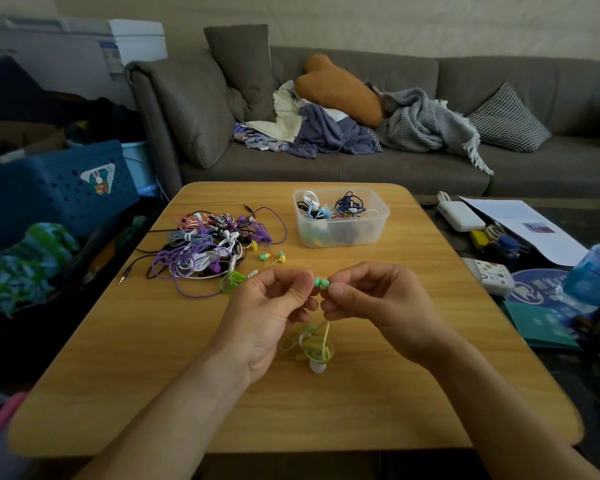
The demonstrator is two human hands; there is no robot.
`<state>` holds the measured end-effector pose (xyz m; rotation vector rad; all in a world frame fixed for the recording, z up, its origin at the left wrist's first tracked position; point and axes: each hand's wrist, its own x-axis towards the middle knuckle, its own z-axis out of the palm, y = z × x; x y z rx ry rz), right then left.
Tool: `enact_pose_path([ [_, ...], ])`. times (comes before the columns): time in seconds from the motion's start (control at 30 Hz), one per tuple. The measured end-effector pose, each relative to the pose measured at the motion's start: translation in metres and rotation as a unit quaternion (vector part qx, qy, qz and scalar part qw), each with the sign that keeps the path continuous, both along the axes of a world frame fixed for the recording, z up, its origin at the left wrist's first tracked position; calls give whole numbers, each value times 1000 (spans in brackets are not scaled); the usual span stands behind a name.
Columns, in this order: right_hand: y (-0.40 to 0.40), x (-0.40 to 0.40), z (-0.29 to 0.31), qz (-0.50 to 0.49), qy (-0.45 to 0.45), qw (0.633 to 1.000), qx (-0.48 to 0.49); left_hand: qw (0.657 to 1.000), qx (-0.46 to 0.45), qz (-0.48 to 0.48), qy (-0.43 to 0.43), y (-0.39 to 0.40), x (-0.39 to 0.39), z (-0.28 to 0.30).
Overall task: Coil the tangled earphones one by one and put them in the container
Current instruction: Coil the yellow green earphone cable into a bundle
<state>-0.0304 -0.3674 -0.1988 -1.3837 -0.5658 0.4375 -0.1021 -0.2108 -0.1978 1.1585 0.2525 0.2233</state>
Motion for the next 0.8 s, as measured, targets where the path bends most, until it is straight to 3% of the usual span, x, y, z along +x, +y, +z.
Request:
enact_pose_path([
  [0.47,3,-2,-2,29,17,999,13,999,44,-10,1,3,-1,-2],
  [0.8,4,-5,1,55,59,996,48,998,-21,-39,34,2,-1,3],
])
